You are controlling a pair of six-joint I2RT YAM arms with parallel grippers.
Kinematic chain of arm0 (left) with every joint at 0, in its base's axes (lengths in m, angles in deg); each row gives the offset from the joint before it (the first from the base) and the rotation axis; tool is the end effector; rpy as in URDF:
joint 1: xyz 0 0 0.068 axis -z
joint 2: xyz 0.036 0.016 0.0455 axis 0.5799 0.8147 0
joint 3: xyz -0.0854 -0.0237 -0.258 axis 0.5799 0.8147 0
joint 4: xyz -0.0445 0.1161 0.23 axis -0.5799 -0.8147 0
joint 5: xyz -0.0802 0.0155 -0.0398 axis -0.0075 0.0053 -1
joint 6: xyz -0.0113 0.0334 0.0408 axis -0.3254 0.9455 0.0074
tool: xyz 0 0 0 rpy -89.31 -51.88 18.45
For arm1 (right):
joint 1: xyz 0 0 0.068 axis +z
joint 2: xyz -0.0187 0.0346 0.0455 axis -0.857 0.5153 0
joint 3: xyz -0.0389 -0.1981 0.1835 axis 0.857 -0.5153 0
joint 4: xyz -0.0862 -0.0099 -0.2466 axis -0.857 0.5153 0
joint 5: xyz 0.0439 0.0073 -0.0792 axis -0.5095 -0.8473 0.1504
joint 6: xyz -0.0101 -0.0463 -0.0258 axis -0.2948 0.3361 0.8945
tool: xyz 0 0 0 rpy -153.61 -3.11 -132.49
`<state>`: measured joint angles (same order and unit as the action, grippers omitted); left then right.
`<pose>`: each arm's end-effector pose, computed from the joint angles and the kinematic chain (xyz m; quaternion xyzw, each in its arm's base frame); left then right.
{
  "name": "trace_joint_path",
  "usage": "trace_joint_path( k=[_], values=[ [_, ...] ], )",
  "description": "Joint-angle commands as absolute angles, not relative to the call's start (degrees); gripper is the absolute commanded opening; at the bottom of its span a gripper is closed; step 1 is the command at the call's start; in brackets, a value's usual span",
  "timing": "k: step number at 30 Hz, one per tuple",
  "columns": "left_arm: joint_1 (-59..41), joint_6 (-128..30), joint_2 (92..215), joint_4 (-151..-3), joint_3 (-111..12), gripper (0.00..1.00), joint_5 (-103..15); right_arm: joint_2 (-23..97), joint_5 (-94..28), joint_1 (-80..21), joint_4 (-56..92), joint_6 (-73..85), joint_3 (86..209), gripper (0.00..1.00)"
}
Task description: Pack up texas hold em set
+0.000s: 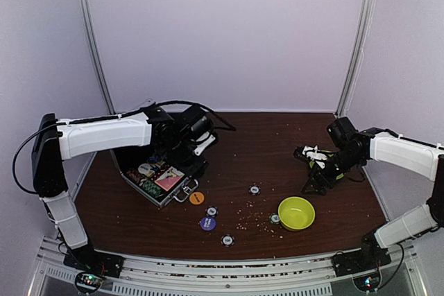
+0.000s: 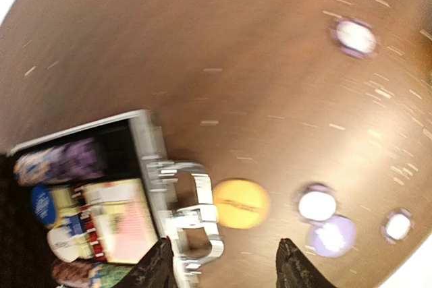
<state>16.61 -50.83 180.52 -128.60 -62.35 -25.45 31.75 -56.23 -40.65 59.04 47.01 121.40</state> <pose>0.2336 -0.2895 0.2532 0.3099 0.9263 -0.0326 0.2118 0.2225 0.0931 0.2181 -0.4652 0.8252 0.2345 0.2183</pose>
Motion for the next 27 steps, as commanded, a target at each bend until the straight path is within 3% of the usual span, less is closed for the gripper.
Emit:
trace_joint_path(
  k=[1, 10, 27],
  values=[
    [21.5, -46.9, 181.4, -129.8, -62.1, 0.53, -32.8, 30.4, -56.3, -40.2, 59.6, 47.4, 122.7, 0.83],
    [29.6, -49.2, 186.1, -132.7, -59.8, 0.57, -37.1, 30.4, -56.1, -40.2, 60.1, 47.8, 122.9, 0.83],
    [30.6, -52.9, 193.0, -131.4, -59.3, 0.59, -32.7, 30.9, -56.0, -40.1, 60.1, 47.7, 122.9, 0.83]
  ],
)
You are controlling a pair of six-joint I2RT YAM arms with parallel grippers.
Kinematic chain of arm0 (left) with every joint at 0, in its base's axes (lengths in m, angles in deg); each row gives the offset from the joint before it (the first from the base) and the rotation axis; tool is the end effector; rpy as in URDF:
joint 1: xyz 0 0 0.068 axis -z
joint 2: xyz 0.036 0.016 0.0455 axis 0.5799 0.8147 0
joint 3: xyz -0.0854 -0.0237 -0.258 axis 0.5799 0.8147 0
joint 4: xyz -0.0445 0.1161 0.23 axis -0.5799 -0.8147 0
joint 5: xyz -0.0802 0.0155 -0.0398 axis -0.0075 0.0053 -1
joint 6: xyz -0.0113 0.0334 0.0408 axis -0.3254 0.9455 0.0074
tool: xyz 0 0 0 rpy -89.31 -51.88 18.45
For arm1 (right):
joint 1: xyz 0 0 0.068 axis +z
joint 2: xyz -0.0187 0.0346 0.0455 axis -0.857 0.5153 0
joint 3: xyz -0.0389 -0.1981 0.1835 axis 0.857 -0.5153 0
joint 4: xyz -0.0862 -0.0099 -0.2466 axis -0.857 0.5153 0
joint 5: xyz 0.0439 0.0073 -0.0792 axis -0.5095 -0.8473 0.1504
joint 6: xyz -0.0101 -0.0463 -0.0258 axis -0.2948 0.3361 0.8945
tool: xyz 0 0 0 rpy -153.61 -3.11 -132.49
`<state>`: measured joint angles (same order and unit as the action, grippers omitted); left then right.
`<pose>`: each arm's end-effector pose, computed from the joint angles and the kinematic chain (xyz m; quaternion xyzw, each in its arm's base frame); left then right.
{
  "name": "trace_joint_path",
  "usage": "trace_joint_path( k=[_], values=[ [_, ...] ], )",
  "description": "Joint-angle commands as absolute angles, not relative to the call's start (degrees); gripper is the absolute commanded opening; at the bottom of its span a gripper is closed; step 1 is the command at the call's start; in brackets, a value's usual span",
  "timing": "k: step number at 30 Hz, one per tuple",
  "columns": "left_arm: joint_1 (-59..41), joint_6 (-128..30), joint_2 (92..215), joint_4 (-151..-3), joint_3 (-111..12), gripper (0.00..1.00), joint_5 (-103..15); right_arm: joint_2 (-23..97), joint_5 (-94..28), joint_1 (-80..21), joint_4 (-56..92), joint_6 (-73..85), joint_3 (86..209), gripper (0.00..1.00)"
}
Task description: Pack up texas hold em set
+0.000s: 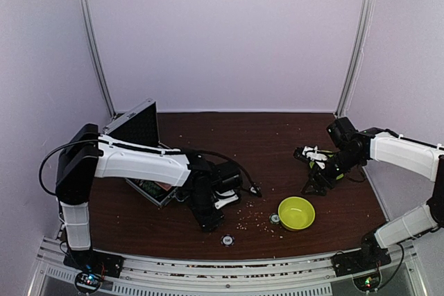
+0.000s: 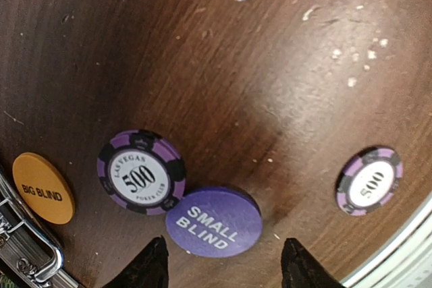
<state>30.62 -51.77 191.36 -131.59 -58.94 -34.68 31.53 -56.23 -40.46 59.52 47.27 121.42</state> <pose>0.1529 -0.3431 0.1677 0.4384 0.8975 -0.0248 0.0415 0.2211 0.0935 0.2187 -0.4681 0.8239 0.2347 0.2165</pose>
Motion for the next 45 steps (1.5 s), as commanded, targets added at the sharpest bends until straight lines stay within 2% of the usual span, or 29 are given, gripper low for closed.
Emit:
trace_joint_path(
  k=[1, 32, 38, 45],
  values=[
    [30.6, -53.0, 193.2, -131.3, -59.3, 0.59, -32.5, 31.0, -55.9, -40.0, 60.1, 47.7, 122.9, 0.83],
    [30.6, -53.6, 196.7, -129.6, -60.0, 0.53, -32.8, 31.7, -55.6, -39.5, 60.4, 47.9, 123.1, 0.83],
    [30.6, -53.8, 197.7, -129.6, -59.9, 0.55, -32.4, 31.8, -55.5, -39.5, 60.6, 48.0, 123.1, 0.83],
    [30.6, -54.1, 197.5, -129.8, -59.3, 0.5, -31.8, 31.9, -55.4, -39.5, 60.7, 48.0, 123.2, 0.83]
  ],
)
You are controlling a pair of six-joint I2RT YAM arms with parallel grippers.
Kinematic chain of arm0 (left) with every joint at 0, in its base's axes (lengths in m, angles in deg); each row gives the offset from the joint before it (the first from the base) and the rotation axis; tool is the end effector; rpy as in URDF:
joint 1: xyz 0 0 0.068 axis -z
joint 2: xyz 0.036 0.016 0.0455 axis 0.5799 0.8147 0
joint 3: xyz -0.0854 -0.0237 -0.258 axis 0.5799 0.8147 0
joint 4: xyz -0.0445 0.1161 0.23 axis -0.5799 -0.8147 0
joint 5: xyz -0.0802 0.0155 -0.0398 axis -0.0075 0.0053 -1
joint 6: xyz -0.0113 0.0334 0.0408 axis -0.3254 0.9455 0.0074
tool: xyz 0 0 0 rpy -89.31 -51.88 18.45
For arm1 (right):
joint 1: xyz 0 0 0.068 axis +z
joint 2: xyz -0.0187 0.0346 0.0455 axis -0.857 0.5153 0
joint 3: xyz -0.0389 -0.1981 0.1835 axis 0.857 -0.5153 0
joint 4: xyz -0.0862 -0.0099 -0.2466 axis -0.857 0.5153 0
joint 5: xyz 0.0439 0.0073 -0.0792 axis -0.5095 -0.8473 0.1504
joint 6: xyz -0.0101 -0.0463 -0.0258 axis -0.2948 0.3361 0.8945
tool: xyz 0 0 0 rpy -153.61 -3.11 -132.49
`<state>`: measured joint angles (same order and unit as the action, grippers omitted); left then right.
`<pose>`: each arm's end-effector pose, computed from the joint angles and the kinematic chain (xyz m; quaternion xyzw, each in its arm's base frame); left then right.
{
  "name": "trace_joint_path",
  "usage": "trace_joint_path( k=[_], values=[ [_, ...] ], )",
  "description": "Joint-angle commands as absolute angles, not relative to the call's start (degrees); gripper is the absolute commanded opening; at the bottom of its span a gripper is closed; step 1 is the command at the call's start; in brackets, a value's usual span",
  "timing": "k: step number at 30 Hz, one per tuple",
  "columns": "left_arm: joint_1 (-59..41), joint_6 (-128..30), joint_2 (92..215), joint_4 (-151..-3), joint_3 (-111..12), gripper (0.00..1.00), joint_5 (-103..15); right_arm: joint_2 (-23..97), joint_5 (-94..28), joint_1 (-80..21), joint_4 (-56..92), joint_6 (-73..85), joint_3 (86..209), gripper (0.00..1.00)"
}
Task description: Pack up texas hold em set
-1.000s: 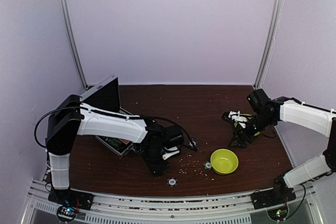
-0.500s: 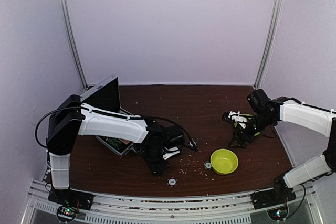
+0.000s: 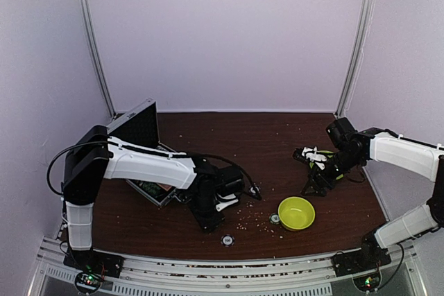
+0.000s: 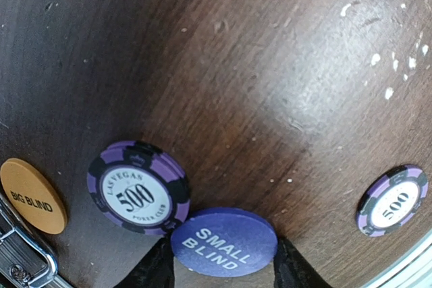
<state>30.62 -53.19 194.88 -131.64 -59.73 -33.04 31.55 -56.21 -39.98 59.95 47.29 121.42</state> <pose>0.1560 -0.3476 0.1491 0.4273 0.9035 0.0014 0.0321 0.2197 0.0951 0.2183 -0.4711 0.8230 0.2361 0.2119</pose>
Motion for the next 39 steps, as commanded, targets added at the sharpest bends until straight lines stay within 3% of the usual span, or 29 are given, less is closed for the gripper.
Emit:
trace_joint_path(
  k=[1, 17, 27, 39],
  values=[
    [30.6, -54.1, 197.4, -130.1, -59.3, 0.49, -31.8, 31.9, -55.4, -39.5, 60.7, 48.0, 123.2, 0.83],
    [29.5, -54.4, 182.4, -139.4, -63.2, 0.45, -28.0, 32.7, -55.0, -38.9, 61.0, 48.1, 123.5, 0.83],
    [11.4, -54.1, 175.9, -139.8, -55.7, 0.45, -17.8, 32.1, -55.0, -38.9, 61.0, 48.1, 123.4, 0.83],
    [-1.2, -53.4, 182.3, -134.5, -56.5, 0.45, -12.8, 31.1, -54.3, -38.9, 61.0, 48.2, 123.4, 0.83]
  ],
)
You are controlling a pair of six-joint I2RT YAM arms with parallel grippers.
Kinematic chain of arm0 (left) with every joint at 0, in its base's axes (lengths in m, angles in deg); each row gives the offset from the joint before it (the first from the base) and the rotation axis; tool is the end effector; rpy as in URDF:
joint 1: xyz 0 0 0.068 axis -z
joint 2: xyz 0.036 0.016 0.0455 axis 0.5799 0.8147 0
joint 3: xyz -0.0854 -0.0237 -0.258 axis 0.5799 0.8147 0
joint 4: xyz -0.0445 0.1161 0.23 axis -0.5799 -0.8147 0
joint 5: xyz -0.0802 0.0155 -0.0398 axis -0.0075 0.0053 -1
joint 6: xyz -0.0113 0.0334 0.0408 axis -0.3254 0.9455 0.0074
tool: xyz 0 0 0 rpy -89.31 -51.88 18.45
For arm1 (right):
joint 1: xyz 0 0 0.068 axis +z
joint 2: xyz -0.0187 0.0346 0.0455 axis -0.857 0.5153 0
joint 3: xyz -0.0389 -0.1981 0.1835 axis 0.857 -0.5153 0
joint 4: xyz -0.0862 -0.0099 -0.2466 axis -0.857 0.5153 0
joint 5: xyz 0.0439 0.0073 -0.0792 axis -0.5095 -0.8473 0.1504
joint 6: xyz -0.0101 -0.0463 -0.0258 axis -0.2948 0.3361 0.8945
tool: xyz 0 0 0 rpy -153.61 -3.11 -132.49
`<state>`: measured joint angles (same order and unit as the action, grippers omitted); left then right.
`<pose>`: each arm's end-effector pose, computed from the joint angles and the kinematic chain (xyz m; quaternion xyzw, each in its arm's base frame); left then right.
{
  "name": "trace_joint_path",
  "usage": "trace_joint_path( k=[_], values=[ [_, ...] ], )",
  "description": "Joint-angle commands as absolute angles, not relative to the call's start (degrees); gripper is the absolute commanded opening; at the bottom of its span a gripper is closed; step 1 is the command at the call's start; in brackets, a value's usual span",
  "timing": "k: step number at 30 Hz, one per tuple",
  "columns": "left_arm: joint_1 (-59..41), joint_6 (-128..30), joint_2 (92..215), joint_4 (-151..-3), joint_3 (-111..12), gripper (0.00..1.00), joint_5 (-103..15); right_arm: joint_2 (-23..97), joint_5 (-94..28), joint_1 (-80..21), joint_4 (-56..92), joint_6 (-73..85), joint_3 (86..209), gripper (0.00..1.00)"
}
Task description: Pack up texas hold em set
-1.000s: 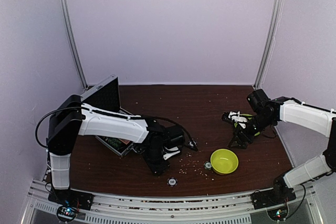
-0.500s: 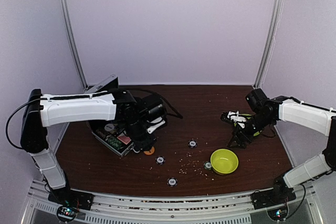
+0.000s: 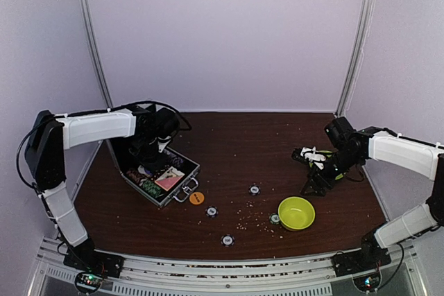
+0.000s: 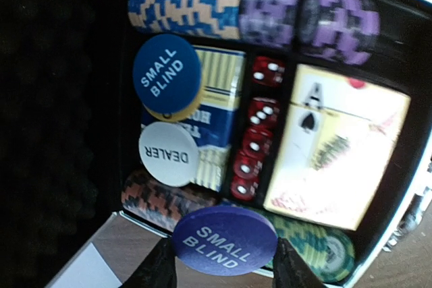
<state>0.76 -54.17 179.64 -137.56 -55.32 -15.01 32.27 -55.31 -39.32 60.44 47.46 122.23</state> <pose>0.2791 -0.1889 0.2214 0.1576 0.9691 0.1307 0.1373 0.2213 0.0981 0.2190 -0.4762 0.8230 0.2302 0.2070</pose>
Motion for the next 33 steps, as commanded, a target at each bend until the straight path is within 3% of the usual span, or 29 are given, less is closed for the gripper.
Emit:
trace_joint_path(
  k=[1, 27, 33],
  values=[
    [-1.5, -53.2, 183.0, -134.3, -56.8, 0.45, -12.5, 31.1, -54.3, -38.9, 61.0, 48.2, 123.4, 0.84],
    [-9.4, -50.6, 187.5, -130.2, -56.5, 0.45, -15.1, 31.0, -54.2, -38.9, 61.2, 48.4, 123.3, 0.84],
    [-9.6, -50.5, 188.3, -130.6, -56.3, 0.49, -15.2, 31.0, -54.2, -38.9, 61.2, 48.4, 123.3, 0.84]
  ],
)
